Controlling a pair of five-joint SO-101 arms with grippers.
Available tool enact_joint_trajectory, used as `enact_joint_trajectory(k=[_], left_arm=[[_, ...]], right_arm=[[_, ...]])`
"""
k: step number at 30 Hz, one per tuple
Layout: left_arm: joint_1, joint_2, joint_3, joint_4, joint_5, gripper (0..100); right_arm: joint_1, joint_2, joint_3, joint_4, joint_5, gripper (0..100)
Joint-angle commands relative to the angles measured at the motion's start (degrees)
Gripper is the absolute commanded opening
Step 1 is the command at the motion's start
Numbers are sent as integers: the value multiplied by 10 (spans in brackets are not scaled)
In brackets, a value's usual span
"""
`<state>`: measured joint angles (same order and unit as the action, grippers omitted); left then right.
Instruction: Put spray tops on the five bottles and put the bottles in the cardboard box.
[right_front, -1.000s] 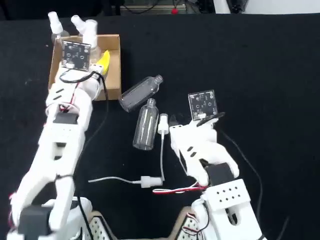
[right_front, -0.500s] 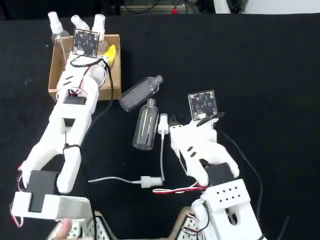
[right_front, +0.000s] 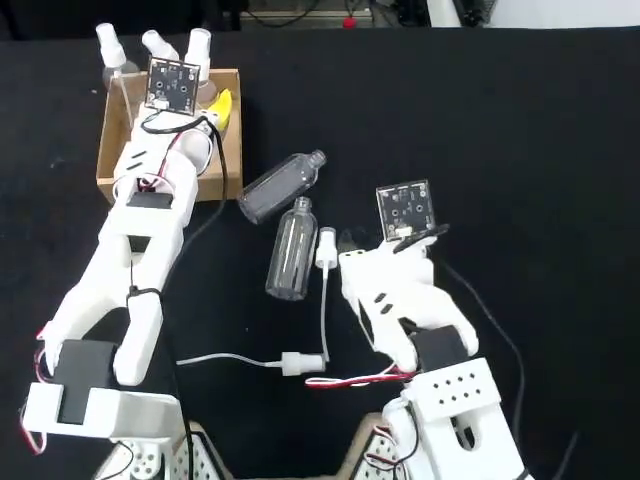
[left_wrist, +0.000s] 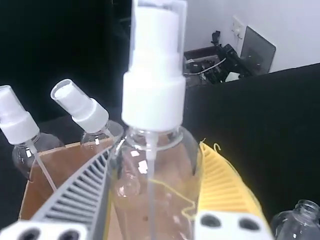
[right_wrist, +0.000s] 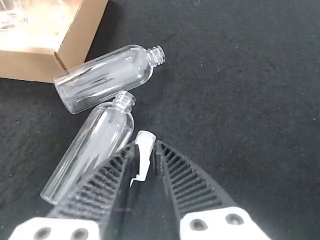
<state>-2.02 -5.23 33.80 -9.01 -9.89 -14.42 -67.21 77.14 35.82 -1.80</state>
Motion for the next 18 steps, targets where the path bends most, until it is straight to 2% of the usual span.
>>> enact_joint_trajectory(k=[1,12,16,18], left_arm=[[-11,-6,-11,-34,5,98],[-51,-7,113,-252,6,98],[-75,-6,108,-280,9,97],[-92,-5,94,-279,34,98]], right_arm=[[7,-7,-2,-13,0,55],[7,-6,-2,-13,0,56],[7,-6,-2,-13,0,56],[7,-6,-2,-13,0,56]])
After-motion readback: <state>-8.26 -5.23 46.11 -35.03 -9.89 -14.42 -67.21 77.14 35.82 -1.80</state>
